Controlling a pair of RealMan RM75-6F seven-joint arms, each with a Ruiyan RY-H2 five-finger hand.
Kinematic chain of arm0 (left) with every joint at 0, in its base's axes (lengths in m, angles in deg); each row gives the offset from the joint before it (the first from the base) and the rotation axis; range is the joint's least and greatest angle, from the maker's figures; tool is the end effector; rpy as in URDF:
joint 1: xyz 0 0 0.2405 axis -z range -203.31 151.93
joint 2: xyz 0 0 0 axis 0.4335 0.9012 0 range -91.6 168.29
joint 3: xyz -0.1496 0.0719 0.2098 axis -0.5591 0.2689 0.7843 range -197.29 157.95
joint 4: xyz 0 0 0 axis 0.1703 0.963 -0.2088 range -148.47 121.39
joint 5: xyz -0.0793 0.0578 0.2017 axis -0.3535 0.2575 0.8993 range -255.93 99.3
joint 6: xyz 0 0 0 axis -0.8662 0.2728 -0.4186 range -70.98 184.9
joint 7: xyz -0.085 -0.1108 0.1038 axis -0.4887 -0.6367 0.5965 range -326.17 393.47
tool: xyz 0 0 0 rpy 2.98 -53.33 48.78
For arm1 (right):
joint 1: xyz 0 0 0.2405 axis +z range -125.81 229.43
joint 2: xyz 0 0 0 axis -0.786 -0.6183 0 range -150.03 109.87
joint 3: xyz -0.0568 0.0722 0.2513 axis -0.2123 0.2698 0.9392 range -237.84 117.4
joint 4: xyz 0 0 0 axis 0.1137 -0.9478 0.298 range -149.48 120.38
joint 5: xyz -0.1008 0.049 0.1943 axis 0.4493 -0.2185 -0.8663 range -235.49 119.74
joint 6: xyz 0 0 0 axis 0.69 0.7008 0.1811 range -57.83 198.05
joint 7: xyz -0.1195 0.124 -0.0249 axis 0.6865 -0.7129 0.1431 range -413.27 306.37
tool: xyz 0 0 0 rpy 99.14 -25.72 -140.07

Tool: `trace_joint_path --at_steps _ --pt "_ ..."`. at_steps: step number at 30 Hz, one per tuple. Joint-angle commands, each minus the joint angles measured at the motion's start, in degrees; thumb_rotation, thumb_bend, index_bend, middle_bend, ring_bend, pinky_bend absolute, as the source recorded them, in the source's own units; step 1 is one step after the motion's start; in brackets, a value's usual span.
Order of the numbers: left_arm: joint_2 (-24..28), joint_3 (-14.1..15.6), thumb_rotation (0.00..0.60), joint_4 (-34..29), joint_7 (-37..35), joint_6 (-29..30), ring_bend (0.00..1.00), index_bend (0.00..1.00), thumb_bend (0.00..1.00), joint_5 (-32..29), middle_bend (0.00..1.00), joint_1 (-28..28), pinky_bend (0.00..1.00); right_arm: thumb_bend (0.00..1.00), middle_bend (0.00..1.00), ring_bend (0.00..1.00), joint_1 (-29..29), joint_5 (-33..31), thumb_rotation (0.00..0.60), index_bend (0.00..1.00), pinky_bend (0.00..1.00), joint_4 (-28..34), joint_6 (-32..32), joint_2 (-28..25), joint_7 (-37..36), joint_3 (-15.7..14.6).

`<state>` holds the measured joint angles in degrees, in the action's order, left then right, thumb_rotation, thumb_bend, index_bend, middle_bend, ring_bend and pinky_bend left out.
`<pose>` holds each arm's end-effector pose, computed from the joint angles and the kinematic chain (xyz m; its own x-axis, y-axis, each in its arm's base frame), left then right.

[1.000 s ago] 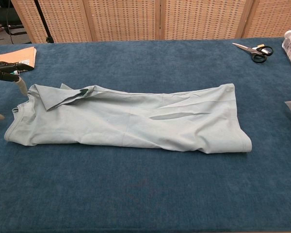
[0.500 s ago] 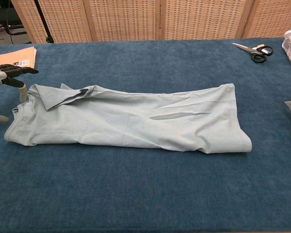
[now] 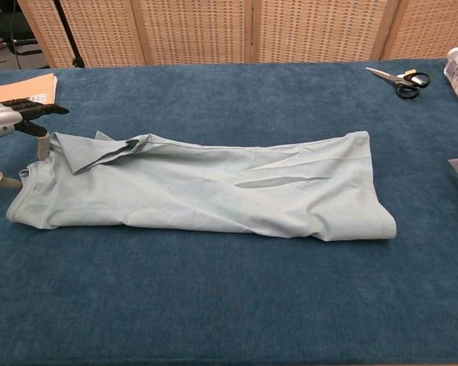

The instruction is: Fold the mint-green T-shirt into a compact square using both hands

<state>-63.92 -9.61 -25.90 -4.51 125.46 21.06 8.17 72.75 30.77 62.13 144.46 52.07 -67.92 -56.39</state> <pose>-0.3416 0.4002 0.0137 0.6513 0.1680 0.7400 0.7033 -0.4998 -0.5056 -0.3027 -0.3136 0.1037 0.3184 -0.0816 0.9444 -0.9222 -0.2573 0.2887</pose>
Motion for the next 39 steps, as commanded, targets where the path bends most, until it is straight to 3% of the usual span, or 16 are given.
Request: trace_joint_path --at_steps 1,11,18,30,39 --pt "-0.16 0.10 0.600 0.08 0.15 -0.18 0.00 0.52 0.11 0.01 0.00 0.09 0.00 0.00 0.00 0.00 0.00 0.02 0.600 0.00 0.00 0.02 0.01 0.01 0.01 0.00" --pt "-0.94 0.29 0.600 0.34 0.85 -0.80 0.00 0.54 0.24 -0.09 0.00 0.65 0.00 0.00 0.00 0.00 0.00 -0.05 0.600 0.00 0.00 -0.04 -0.08 0.01 -0.01 0.05" --pt "-1.25 0.38 0.600 0.40 1.08 -1.04 0.00 0.56 0.26 -0.19 0.00 0.76 0.00 0.00 0.00 0.00 0.02 -0.07 0.600 0.00 0.00 -0.15 -0.15 -0.01 -0.24 0.08" --pt "-1.44 0.40 0.600 0.83 1.71 -1.65 0.00 0.68 0.39 -0.49 0.00 0.72 0.00 0.00 0.00 0.00 -0.03 0.12 0.600 0.00 0.00 -0.07 0.07 -0.06 -0.25 0.08" --pt "-0.99 0.71 0.600 0.65 1.04 -1.75 0.00 0.73 0.62 -0.38 0.00 0.60 0.00 0.00 0.00 0.00 -0.11 0.33 0.600 0.00 0.00 0.02 0.38 -0.12 -0.34 0.05"
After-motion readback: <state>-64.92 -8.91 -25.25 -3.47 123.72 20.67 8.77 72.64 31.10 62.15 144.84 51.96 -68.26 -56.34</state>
